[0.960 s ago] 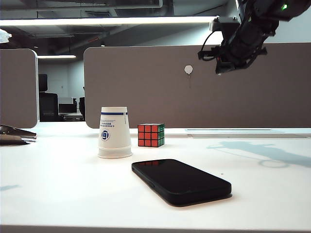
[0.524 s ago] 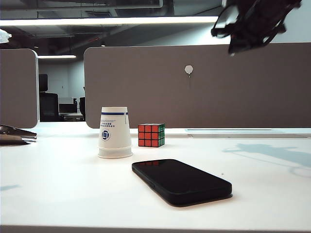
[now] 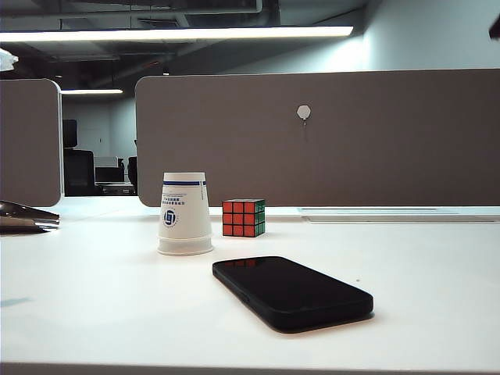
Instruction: Carefully pick up the cup on the right and stack it on top of the cup on the left.
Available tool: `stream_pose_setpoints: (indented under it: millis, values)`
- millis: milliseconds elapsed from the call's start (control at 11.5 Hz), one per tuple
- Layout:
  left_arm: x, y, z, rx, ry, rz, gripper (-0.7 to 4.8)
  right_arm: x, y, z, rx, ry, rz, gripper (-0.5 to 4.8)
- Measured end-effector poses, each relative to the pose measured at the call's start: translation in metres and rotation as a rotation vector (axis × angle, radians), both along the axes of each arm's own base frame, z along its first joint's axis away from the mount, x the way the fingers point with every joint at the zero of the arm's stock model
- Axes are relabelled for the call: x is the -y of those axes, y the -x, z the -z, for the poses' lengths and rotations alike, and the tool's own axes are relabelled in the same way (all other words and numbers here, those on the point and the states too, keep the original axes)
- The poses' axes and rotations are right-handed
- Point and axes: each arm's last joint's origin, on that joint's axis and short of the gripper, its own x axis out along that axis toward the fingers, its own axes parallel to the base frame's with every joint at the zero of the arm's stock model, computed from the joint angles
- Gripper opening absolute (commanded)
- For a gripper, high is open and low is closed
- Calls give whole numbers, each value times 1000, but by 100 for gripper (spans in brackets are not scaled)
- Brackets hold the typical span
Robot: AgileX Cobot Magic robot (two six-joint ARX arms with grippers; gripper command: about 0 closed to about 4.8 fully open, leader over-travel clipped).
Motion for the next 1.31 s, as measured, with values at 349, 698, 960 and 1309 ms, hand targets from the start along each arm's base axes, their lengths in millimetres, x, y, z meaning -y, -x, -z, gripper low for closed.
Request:
stream_pose_setpoints:
  millis: [349,698,960,1309]
  values:
    - [0,0,0,-1,0,0,-5,13,22,48,45,-76,104,-1]
    - [0,0,0,-1,0,0,-5,24,31,45,71,-86,178,-1]
    - [0,0,0,-2,0,0,-5,32,41,47,56,-81,223,-1]
    - [0,0,1,-8,-2,0,-5,33,60,43,119,-113,164,-1]
